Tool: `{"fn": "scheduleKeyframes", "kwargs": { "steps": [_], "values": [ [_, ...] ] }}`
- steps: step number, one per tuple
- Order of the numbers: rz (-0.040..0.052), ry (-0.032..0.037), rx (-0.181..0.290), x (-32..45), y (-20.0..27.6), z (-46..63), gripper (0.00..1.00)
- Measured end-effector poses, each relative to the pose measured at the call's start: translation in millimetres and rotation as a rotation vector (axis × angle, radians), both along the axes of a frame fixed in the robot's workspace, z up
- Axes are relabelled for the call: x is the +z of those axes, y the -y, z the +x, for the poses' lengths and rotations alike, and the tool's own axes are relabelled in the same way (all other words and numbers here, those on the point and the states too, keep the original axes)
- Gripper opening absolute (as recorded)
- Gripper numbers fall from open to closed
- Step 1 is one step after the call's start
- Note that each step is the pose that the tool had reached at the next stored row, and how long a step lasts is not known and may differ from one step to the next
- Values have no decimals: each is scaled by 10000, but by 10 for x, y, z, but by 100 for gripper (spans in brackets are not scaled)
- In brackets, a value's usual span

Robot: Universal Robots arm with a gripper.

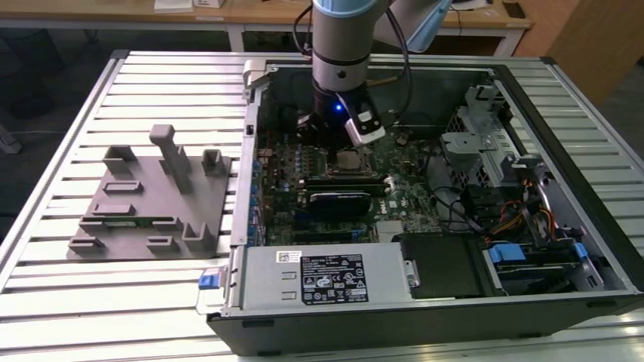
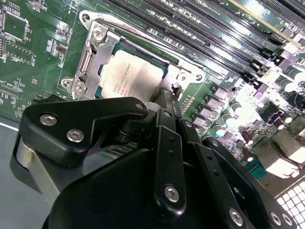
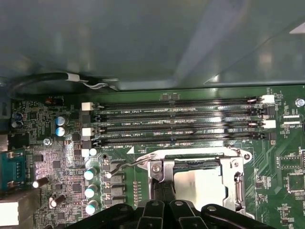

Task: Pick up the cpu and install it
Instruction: 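Close the cpu cover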

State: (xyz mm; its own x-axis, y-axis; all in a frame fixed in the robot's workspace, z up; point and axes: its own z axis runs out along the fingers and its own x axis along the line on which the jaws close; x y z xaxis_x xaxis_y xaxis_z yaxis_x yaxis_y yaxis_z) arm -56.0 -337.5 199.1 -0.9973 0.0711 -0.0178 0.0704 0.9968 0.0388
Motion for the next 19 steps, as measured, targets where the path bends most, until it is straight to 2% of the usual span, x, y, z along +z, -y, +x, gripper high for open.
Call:
{"fn": "scheduleKeyframes", "kwargs": {
  "steps": [19],
  "values": [
    [-1, 0, 2, 16, -14, 44, 11]
  ]
}}
